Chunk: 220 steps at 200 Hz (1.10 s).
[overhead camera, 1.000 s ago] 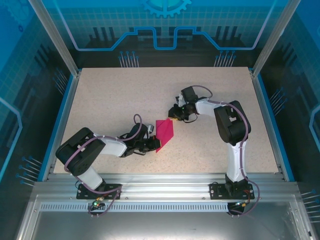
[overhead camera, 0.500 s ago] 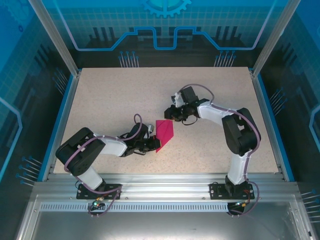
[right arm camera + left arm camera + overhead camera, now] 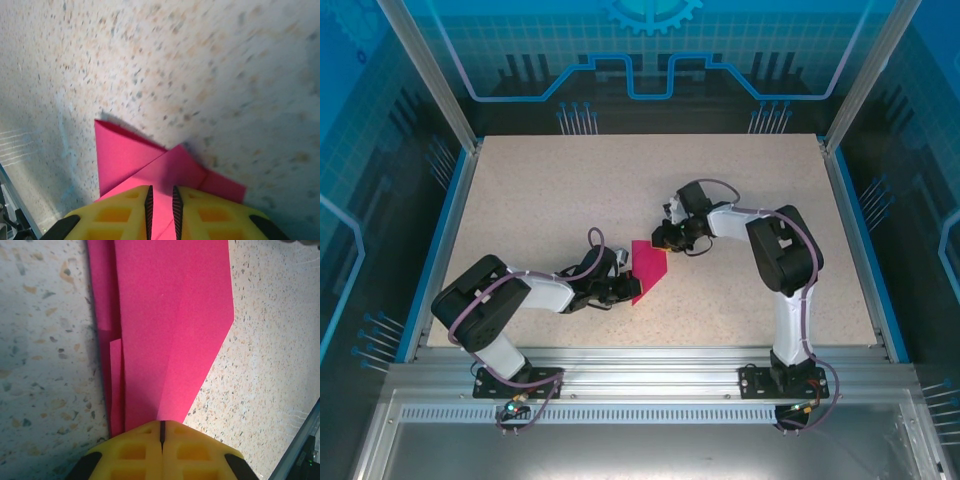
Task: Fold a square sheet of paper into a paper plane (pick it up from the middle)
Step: Fourth fold the wing at the center of the table.
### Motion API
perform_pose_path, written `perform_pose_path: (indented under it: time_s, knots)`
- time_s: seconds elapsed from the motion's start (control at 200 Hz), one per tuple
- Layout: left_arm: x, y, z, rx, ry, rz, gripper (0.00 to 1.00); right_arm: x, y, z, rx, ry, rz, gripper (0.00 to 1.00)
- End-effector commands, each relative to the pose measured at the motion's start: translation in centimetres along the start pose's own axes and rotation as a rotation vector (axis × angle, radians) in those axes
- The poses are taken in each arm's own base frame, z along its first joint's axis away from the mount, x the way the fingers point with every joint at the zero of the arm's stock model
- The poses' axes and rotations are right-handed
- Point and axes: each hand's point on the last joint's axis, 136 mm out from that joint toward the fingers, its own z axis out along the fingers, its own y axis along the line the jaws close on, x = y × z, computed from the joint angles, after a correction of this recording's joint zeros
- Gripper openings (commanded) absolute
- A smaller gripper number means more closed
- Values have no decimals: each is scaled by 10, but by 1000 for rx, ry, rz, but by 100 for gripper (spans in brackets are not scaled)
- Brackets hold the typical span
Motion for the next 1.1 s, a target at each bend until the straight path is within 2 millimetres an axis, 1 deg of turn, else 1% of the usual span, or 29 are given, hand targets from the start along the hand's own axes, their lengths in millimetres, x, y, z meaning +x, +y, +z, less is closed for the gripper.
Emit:
perform_pose_path:
  time_s: [0.0,0.075,0.145,0.215,0.34,0.4,0.485,0.565,0.685,0.84,0.96,1.095]
  knots:
    - [79,100,-9,-357,223,-94,3,-11,-25,0,56,4,15,21]
    - [79,101,-9,-360,222,-95,3,-16,-30,-1,56,6,24,21]
    - [80,101,-9,-361,225,-96,2,-20,-30,-4,48,4,27,21]
    - [80,102,-9,-362,224,-97,2,-24,-26,-10,28,-5,25,21]
    - [78,98,-9,-353,224,-91,3,-32,-6,-28,-9,-32,-5,23]
    - [77,97,-8,-351,223,-88,3,-31,6,-38,-25,-43,-24,23]
    - [75,94,-8,-344,220,-84,3,-25,21,-49,-43,-55,-54,25]
    - [73,90,-8,-337,217,-77,3,-13,35,-52,-56,-50,-81,26]
    - [70,84,-8,-329,215,-62,4,12,50,-38,-70,-4,-109,26]
    - [66,76,-11,-311,203,-47,4,40,57,-12,-66,59,-128,26]
    - [63,68,-13,-288,195,-39,5,53,46,9,-32,106,-112,25]
    - [57,55,-20,-257,179,-17,7,65,23,27,14,159,-81,23]
